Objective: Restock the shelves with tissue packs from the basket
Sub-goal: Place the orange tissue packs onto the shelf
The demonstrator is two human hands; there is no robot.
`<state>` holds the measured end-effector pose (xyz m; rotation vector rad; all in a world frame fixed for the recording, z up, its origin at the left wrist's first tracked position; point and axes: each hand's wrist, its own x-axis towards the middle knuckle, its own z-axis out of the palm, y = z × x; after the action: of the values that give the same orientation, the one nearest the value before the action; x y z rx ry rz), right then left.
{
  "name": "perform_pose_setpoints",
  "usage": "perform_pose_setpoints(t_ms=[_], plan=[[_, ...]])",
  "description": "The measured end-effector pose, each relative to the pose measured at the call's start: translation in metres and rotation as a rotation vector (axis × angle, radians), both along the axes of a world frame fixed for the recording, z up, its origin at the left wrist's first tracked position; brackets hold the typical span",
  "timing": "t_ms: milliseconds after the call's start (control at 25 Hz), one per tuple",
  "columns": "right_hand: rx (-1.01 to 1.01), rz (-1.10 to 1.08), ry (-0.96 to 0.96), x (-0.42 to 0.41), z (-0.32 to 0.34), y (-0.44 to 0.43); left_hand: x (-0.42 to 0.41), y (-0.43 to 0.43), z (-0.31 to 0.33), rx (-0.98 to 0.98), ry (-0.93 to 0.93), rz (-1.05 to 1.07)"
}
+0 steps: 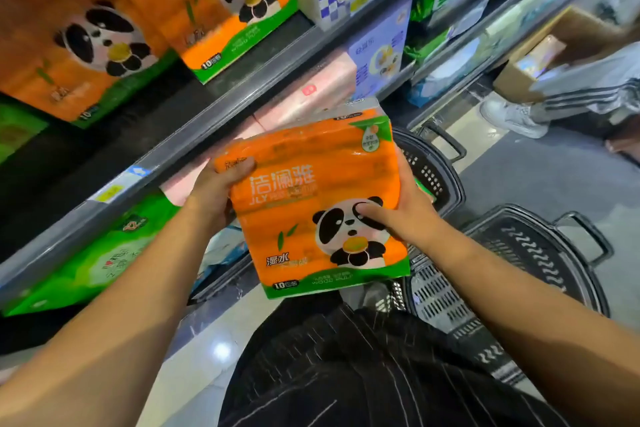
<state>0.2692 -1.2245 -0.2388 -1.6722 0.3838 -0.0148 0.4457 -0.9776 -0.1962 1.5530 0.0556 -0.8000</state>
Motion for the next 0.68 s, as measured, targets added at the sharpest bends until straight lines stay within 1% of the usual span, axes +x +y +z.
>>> perform_pose_setpoints(t_ms=[80, 160, 240, 320, 480, 600, 680], plan=[[0.026, 0.03, -0.03, 0.007, 0.008, 0.009, -0.008, 0.012, 0.008, -0.013, 0.009, 0.142], [0.031, 0.045, -0.06, 0.018, 0.019, 0.02, -0.012, 0.024, 0.013, -0.069, 0.006, 0.334], [0.043, 0.072, -0.095, 0.028, 0.027, 0.027, -0.017, 0.032, 0.022, -0.087, -0.021, 0.436], [0.059, 0.086, -0.106, 0.038, 0.034, 0.031, -0.027, 0.043, 0.031, -0.049, -0.099, 0.415], [0.159, 0.094, -0.049, 0.069, 0.052, 0.043, -0.049, 0.073, 0.047, 0.06, -0.27, 0.281], [0.157, 0.115, -0.048, 0.087, 0.063, 0.059, -0.055, 0.097, 0.052, 0.096, -0.291, 0.312], [0.17, 0.106, -0.058, 0.1, 0.069, 0.072, -0.058, 0.112, 0.053, 0.087, -0.229, 0.333]])
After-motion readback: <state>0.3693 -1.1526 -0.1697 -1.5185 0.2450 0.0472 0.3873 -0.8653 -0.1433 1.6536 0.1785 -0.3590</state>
